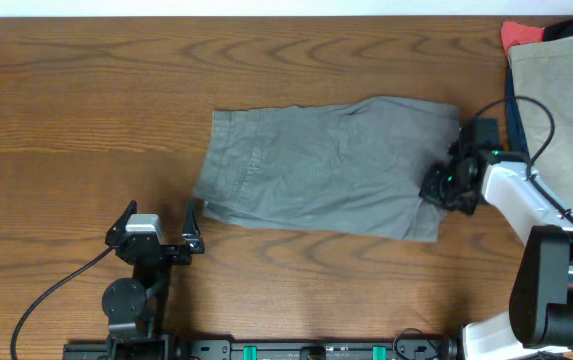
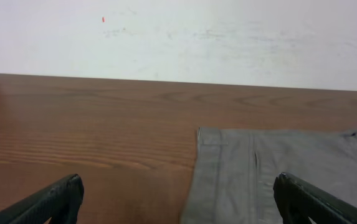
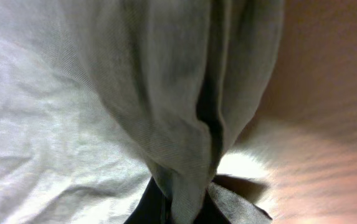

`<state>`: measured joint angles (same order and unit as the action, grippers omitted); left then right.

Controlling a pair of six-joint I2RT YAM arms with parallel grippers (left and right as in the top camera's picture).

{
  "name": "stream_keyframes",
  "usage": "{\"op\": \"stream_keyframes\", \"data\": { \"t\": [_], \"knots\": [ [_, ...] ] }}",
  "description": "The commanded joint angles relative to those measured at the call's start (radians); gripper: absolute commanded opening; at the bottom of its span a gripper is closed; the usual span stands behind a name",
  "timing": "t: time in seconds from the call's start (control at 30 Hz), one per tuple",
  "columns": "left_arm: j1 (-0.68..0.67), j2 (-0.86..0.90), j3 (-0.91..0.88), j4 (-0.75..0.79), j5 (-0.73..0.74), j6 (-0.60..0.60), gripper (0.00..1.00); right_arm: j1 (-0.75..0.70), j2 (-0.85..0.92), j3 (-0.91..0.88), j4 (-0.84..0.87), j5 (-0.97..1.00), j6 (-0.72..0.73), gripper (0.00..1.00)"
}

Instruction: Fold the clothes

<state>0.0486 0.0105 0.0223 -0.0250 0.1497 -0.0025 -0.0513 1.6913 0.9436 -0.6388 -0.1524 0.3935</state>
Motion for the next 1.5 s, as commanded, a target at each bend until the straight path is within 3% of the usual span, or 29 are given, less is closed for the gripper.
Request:
{"op": "stream_keyframes", "data": {
  "t": [0.0, 0.07, 0.1, 0.17, 0.2, 0.43, 0.57, 0.8, 1.0, 1.23, 1.47],
  "knots": [
    [-0.004, -0.006, -0.018, -0.030, 0.027, 0.002, 0.98, -0.008, 0.000, 0.097, 0.002, 0.032, -0.069, 0.01],
    [-0.004, -0.006, -0.018, -0.030, 0.042, 0.000, 0.98, -0.007, 0.000, 0.131, -0.004, 0.032, -0.072, 0.01],
    [-0.004, -0.006, -0.018, -0.029, 0.052, -0.021, 0.98, -0.008, 0.000, 0.152, -0.004, 0.033, -0.075, 0.06],
    [-0.004, -0.006, -0.018, -0.026, 0.052, -0.090, 0.98, -0.007, 0.000, 0.177, -0.013, 0.032, -0.078, 0.55],
    [-0.004, -0.006, -0.018, -0.019, 0.052, -0.109, 0.98, -0.007, 0.000, 0.191, -0.030, 0.030, -0.078, 0.98],
    [-0.004, 0.002, 0.011, 0.021, 0.233, -0.115, 0.98, -0.007, -0.001, 0.298, -0.219, 0.032, -0.080, 0.99],
    [-0.004, 0.099, 0.093, -0.012, 0.236, -0.105, 0.98, -0.008, -0.001, 0.355, -0.298, 0.013, -0.080, 0.99],
    [-0.004, 0.657, 0.481, -0.299, 0.237, 0.068, 0.98, -0.018, -0.001, 0.374, -0.251, 0.079, -0.080, 0.99],
    [-0.004, 1.150, 0.885, -0.575, 0.237, 0.077, 0.98, -0.070, -0.001, 0.381, -0.136, 0.112, -0.076, 0.99],
    [-0.004, 1.441, 0.975, -0.494, 0.236, -0.132, 0.98, -0.140, -0.001, 0.381, -0.113, 0.164, -0.077, 0.99],
    [-0.012, 1.615, 0.975, -0.401, 0.236, -0.148, 0.98, -0.146, -0.001, 0.381, -0.113, 0.164, -0.076, 0.99]
  ]
}}
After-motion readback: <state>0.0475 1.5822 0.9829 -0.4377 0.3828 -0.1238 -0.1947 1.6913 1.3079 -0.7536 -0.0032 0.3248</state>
